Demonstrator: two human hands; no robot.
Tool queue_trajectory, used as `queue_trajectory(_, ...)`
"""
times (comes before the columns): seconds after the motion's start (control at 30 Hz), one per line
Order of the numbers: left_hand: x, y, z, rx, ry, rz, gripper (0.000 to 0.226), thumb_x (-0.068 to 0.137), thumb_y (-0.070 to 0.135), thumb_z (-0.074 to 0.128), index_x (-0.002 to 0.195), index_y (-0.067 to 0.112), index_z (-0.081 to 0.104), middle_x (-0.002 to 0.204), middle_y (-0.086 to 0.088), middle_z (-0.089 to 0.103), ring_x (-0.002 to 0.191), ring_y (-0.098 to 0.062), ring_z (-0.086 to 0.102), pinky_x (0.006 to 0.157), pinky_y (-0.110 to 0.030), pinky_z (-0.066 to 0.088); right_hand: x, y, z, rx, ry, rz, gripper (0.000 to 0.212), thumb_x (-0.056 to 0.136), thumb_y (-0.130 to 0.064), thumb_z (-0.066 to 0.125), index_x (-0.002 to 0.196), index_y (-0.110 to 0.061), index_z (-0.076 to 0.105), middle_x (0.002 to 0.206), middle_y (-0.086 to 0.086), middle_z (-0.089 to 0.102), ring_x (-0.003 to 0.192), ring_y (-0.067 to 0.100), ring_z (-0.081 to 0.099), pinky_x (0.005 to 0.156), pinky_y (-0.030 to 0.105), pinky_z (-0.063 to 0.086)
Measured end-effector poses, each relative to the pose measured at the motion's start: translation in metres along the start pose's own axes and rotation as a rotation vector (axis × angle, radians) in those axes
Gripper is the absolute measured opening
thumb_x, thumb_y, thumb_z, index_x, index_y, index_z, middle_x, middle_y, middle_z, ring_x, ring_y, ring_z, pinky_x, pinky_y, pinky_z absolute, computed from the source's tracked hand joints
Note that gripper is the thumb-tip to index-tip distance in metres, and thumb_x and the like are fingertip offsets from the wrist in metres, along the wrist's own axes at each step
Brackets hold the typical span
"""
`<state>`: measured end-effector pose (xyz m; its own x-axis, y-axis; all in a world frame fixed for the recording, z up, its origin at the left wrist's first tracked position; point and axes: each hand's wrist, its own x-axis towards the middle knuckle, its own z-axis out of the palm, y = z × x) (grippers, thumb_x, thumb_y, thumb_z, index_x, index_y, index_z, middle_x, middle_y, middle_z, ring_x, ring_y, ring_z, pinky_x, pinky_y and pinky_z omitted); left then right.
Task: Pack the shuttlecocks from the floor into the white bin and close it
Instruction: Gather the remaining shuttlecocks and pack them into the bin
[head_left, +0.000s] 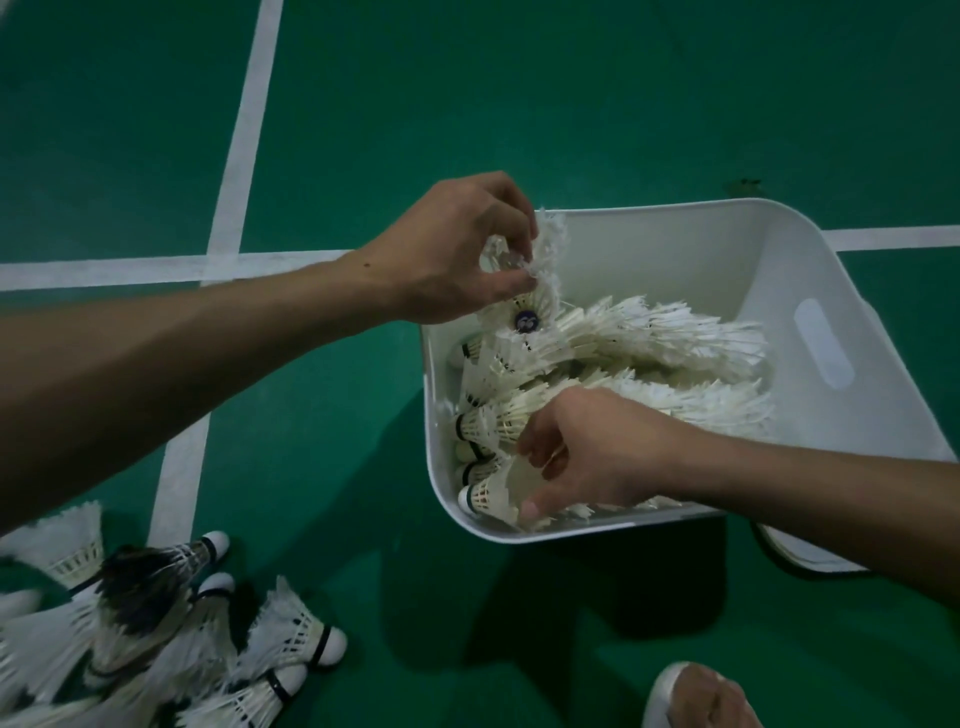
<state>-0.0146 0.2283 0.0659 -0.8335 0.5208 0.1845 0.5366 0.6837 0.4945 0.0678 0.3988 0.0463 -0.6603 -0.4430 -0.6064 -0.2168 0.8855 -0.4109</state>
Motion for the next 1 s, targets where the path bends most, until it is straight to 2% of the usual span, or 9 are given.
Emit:
queue_trajectory(0.17,-0.001,0.001,0.001,-0.002,-0.031,-0.003,0.015,0.082,0.028,0.071,0.085,0.013,0.069,0.109,-0.001,0.060,0.094,-0.015,0.057,0.085,-0.030,0.046,-0.002,0.001,0.003,-0.098,-0.040,-0.050,0.066,0.076,-0.038,0.075,0.136,-0.021,0.052,0.118,-0.005,0.065,0.090,0.012,0.061,0.082,0.024,0.051)
queue_trajectory(0.27,0.000,0.001,0.003,0.005,-0.059,-0.004,0.014,0.082,0.028,0.071,0.086,0.014,0.069,0.110,0.000,0.060,0.095,-0.014,0.056,0.085,-0.028,0.044,0.001,0.003,0.007,-0.163,-0.088,-0.089,0.065,0.080,-0.038,0.068,0.139,-0.021,0.045,0.123,0.001,0.064,0.098,0.019,0.063,0.085,0.031,0.053)
queue_trajectory(0.37,-0.001,0.003,0.007,0.011,-0.088,0.001,0.012,0.081,0.027,0.071,0.084,0.016,0.069,0.109,0.000,0.061,0.092,-0.013,0.056,0.084,-0.027,0.044,-0.001,0.007,0.001,-0.085,-0.142,-0.082,0.073,0.083,-0.035,0.069,0.145,-0.023,0.034,0.127,0.000,0.061,0.105,0.016,0.062,0.090,0.032,0.052)
queue_trajectory(0.43,-0.002,0.004,0.009,0.017,-0.112,0.001,0.012,0.081,0.027,0.071,0.083,0.015,0.069,0.107,0.001,0.061,0.090,-0.013,0.057,0.083,-0.028,0.044,-0.003,0.012,-0.008,0.041,-0.134,-0.066,0.066,0.082,-0.032,0.071,0.140,-0.023,0.041,0.124,-0.002,0.063,0.104,0.011,0.064,0.089,0.031,0.054)
queue_trajectory(0.57,-0.005,0.009,0.013,0.066,-0.141,0.009,0.013,0.079,0.028,0.073,0.079,0.016,0.069,0.104,-0.001,0.064,0.092,-0.018,0.058,0.084,-0.034,0.045,-0.010,0.025,-0.021,0.197,0.080,0.002,0.024,0.078,-0.034,0.076,0.093,-0.016,0.068,0.093,-0.001,0.073,0.073,0.012,0.070,0.066,0.028,0.059)
queue_trajectory(0.63,-0.004,0.011,0.013,0.078,-0.156,-0.013,0.014,0.078,0.029,0.074,0.073,0.020,0.065,0.103,-0.001,0.064,0.091,-0.020,0.058,0.084,-0.036,0.046,-0.013,0.031,-0.025,0.321,0.273,0.066,0.030,0.072,-0.036,0.081,0.080,-0.013,0.063,0.079,0.002,0.072,0.065,0.016,0.070,0.065,0.037,0.060)
queue_trajectory(0.73,-0.003,0.014,0.016,0.088,-0.162,-0.044,0.017,0.078,0.032,0.074,0.072,0.020,0.063,0.099,-0.001,0.065,0.085,-0.018,0.058,0.080,-0.036,0.047,-0.020,0.028,-0.031,0.464,0.483,0.042,0.051,0.058,-0.042,0.087,0.088,-0.021,0.051,0.092,-0.004,0.066,0.072,0.015,0.069,0.069,0.041,0.059)
queue_trajectory(0.83,-0.001,0.019,0.022,0.109,-0.180,-0.067,0.023,0.079,0.037,0.072,0.084,0.014,0.070,0.095,-0.002,0.066,0.078,-0.017,0.056,0.073,-0.033,0.046,-0.024,0.015,-0.031,0.466,0.489,-0.029,0.069,0.053,-0.042,0.090,0.102,-0.031,0.043,0.105,-0.011,0.057,0.075,0.007,0.067,0.070,0.032,0.058)
queue_trajectory(1.0,-0.001,0.028,0.026,0.088,-0.229,-0.094,0.025,0.080,0.042,0.070,0.072,0.019,0.063,0.083,-0.002,0.068,0.068,-0.019,0.058,0.060,-0.032,0.043,-0.019,0.007,-0.023,0.403,0.508,-0.060,0.071,0.058,-0.036,0.090,0.108,-0.036,0.040,0.108,-0.010,0.059,0.071,0.003,0.060,0.066,0.026,0.050)
